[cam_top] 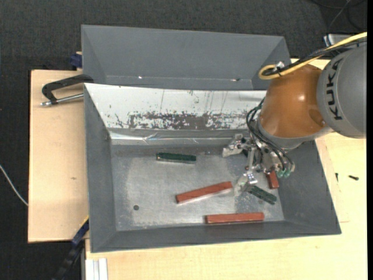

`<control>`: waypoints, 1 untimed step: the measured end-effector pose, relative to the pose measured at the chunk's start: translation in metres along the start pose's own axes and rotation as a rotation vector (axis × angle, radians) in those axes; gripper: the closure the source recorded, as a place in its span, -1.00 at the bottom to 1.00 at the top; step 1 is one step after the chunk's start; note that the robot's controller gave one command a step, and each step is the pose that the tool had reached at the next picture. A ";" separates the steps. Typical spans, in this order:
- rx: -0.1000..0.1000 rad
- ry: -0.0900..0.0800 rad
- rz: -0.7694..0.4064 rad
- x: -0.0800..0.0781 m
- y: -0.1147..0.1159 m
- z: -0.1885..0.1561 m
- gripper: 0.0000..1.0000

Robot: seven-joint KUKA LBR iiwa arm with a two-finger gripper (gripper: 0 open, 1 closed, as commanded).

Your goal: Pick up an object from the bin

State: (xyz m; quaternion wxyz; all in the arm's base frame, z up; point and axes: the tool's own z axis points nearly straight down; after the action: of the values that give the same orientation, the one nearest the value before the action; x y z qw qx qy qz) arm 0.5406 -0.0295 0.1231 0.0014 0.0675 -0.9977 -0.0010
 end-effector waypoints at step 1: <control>0.001 -0.006 0.001 -0.001 -0.001 -0.003 -1.00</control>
Offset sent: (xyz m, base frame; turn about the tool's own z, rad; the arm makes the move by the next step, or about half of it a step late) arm -0.0183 0.0347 -0.0531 -0.0103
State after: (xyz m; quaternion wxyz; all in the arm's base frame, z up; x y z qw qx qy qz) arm 0.5422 -0.0300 0.1258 -0.0014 0.0669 -0.9978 -0.0005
